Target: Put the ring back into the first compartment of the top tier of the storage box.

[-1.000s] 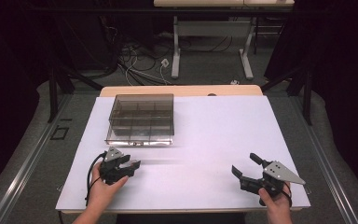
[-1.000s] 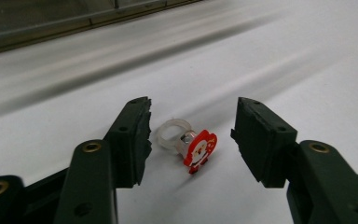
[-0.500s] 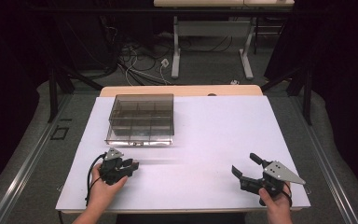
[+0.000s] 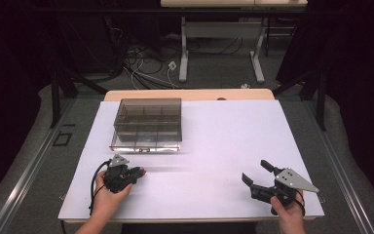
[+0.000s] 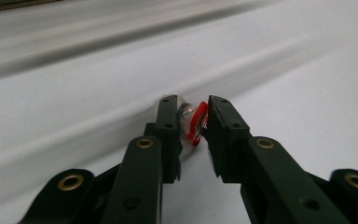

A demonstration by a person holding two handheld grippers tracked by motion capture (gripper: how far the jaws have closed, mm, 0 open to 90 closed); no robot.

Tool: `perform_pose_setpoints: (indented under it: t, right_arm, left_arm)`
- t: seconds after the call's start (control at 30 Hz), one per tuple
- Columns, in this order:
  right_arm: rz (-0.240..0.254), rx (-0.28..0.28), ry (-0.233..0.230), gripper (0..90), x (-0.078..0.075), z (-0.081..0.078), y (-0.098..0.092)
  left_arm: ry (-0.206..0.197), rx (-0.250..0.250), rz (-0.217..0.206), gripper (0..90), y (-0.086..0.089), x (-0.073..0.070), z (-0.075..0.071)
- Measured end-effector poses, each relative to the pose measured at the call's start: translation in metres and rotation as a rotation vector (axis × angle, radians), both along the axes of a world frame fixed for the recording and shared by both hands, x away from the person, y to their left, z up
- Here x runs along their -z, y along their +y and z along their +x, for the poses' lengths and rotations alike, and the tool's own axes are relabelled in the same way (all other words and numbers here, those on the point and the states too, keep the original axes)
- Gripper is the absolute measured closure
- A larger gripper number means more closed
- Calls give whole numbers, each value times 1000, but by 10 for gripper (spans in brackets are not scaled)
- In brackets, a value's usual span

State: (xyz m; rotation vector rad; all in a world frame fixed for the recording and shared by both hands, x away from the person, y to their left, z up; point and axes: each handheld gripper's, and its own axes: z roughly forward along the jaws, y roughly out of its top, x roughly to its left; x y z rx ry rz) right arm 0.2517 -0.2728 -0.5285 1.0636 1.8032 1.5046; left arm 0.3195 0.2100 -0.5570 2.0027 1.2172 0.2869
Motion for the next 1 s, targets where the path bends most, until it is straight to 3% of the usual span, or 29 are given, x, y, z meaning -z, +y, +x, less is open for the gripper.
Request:
perform_pose_setpoints:
  t: [0.7, 0.83, 1.0]
  right_arm:
    - [-1, -4, -6, 149, 0, 0, -1]
    - [-1, -3, -10, 149, 0, 0, -1]
    - [0, -4, -9, 149, 0, 0, -1]
  left_arm:
    - [-9, 10, -5, 794, -1, -3, -1]
    - [-13, 17, -1, 892, 0, -5, -3]
    - [-11, 17, -3, 893, 1, -5, -2]
